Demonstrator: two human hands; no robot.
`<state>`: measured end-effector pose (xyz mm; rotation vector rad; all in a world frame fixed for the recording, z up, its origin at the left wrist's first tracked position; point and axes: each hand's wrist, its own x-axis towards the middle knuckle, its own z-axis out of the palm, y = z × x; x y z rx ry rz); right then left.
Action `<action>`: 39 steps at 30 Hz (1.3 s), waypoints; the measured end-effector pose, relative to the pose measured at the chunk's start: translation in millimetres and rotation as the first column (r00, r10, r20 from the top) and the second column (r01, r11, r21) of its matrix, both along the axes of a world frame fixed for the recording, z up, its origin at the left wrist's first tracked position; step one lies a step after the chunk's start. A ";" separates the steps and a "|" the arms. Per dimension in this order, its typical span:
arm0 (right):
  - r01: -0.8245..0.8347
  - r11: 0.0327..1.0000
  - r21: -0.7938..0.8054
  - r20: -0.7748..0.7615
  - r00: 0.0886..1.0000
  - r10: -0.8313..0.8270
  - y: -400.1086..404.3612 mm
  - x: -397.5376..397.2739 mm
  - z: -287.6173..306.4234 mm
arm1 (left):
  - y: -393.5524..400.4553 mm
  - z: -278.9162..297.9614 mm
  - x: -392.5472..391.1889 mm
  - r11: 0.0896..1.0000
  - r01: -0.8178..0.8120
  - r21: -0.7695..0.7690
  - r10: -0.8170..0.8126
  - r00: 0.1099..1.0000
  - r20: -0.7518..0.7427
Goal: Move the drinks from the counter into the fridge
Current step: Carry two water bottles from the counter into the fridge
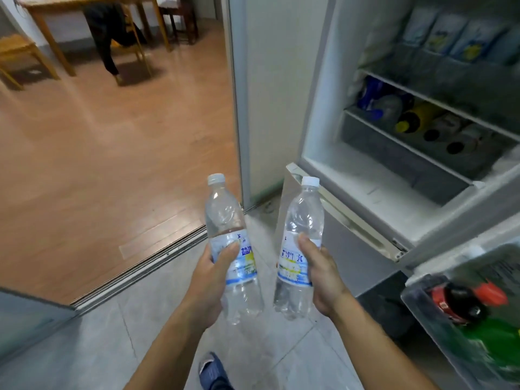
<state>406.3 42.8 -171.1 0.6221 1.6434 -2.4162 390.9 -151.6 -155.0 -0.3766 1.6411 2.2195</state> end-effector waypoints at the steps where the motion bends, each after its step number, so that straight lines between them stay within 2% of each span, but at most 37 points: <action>1: 0.041 0.999 -0.001 -0.005 0.999 -0.041 -3.2 -11.0 3.6 | -1.7 3.7 -18.5 0.999 0.035 0.012 -0.035 0.999 -0.009; 4: 0.157 0.988 0.004 -0.024 0.987 -0.157 -8.7 -40.0 17.7 | -5.2 17.3 -70.6 0.988 0.140 0.060 -0.138 0.990 -0.035; 11: 0.372 0.914 0.160 -0.149 0.925 -0.350 14.5 -85.6 55.4 | 36.7 41.7 -163.4 0.936 0.340 0.090 -0.327 0.935 -0.135; 17: 0.555 0.813 0.177 -0.262 0.822 -0.505 75.1 -114.6 77.6 | 118.0 58.2 -214.5 0.869 0.487 0.092 -0.459 0.860 -0.223; 22: 0.673 0.733 0.095 -0.291 0.723 -0.626 134.1 -141.7 98.8 | 184.1 75.3 -252.2 0.833 0.551 0.042 -0.516 0.803 -0.297; 26: 0.744 0.666 0.045 -0.340 0.638 -0.691 179.1 -159.4 112.0 | 235.1 85.5 -284.3 0.829 0.559 -0.022 -0.523 0.761 -0.384; 30: 0.847 0.529 0.045 -0.412 0.498 -0.763 218.5 -182.4 120.5 | 276.6 96.0 -315.0 0.843 0.524 -0.123 -0.516 0.721 -0.463; 36: 0.933 0.337 0.127 -0.553 0.349 -0.756 276.0 -232.5 146.3 | 339.7 124.6 -371.2 0.884 0.429 -0.188 -0.448 0.661 -0.602; 39: 0.955 0.256 0.149 -0.585 0.294 -0.756 301.8 -255.9 158.9 | 370.2 138.9 -400.8 0.880 0.435 -0.188 -0.439 0.598 -0.671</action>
